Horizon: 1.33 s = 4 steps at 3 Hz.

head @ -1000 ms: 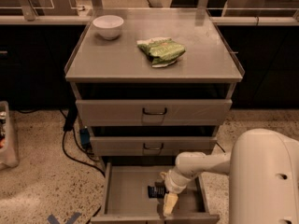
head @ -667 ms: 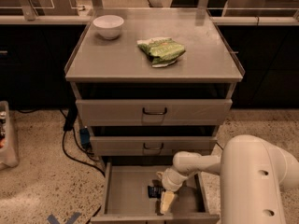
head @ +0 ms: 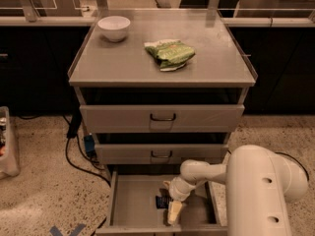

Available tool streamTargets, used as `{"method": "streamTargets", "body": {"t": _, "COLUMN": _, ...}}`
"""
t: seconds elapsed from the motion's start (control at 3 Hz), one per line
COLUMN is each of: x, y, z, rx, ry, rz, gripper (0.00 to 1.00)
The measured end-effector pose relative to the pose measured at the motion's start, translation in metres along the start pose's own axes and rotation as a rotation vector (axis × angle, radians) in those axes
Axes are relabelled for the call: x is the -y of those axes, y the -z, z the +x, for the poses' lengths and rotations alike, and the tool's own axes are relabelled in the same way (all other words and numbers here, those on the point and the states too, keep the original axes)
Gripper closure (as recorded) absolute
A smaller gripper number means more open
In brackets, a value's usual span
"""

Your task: Pick rxbar blueberry from bottom drawer and place on counter

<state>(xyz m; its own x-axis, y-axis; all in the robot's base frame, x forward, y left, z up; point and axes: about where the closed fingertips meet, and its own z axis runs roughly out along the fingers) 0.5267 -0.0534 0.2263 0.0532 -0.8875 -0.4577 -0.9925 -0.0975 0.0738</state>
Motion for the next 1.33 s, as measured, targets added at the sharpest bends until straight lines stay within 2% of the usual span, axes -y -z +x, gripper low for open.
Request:
{"method": "streamTargets", "body": {"t": 0.67, "x": 0.036, "y": -0.035, "z": 0.022, "rx": -0.049, "ry": 0.051, "rz": -0.038, "gripper": 0.0}}
{"method": "streamTargets", "body": {"t": 1.0, "x": 0.031, "y": -0.044, "z": 0.04, "rx": -0.076, "ry": 0.033, "rz": -0.045, "gripper": 0.0}}
{"method": "streamTargets", "body": {"t": 1.33, "x": 0.021, "y": -0.052, "z": 0.05, "rx": -0.083, "ry": 0.006, "rz": -0.012, "gripper": 0.0}}
